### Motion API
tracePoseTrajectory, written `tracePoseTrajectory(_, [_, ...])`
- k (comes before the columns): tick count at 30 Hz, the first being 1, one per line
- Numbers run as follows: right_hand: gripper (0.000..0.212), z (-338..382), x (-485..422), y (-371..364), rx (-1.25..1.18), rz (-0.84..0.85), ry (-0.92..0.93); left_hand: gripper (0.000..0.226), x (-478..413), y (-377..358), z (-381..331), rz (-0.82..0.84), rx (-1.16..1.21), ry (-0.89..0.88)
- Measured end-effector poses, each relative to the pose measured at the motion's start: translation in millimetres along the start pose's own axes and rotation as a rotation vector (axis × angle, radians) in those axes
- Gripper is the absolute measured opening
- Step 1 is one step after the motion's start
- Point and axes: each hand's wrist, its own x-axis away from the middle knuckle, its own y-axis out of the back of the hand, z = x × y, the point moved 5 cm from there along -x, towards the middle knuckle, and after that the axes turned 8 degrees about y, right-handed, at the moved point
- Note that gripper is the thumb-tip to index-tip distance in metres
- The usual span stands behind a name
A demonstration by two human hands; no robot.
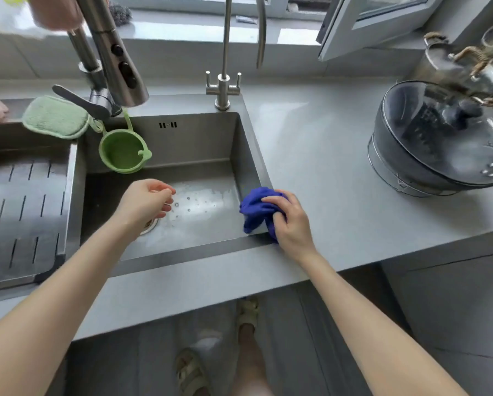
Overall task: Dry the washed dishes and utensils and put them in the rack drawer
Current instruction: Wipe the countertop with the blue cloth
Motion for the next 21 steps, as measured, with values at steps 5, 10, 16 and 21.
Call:
tracePoseTrajectory(5, [0.039,-74.9,40.6,98.9,0.256,-0.279,-0.380,0.017,10.4,22.9,10.8,0.014,0.002,-0.001])
tracePoseTrajectory(10, [0.042,-58.1,73.4,28.3,0.474,-0.210,-0.329,0.019,21.5,32.5,21.5,0.023,0.009,0.021])
tracePoseTrajectory(16, [0.031,65.7,81.2,-101.7,0.332,-0.001,-0.035,0.018,28.6,26.3,11.3,0.037,0.010,-0.019])
tracePoseTrajectory(21, [0.038,113.0,53.7,-86.5,-0.449,0.010,-0.323,0.017,26.4,23.4,-10.7,0.033,0.098,-0.054])
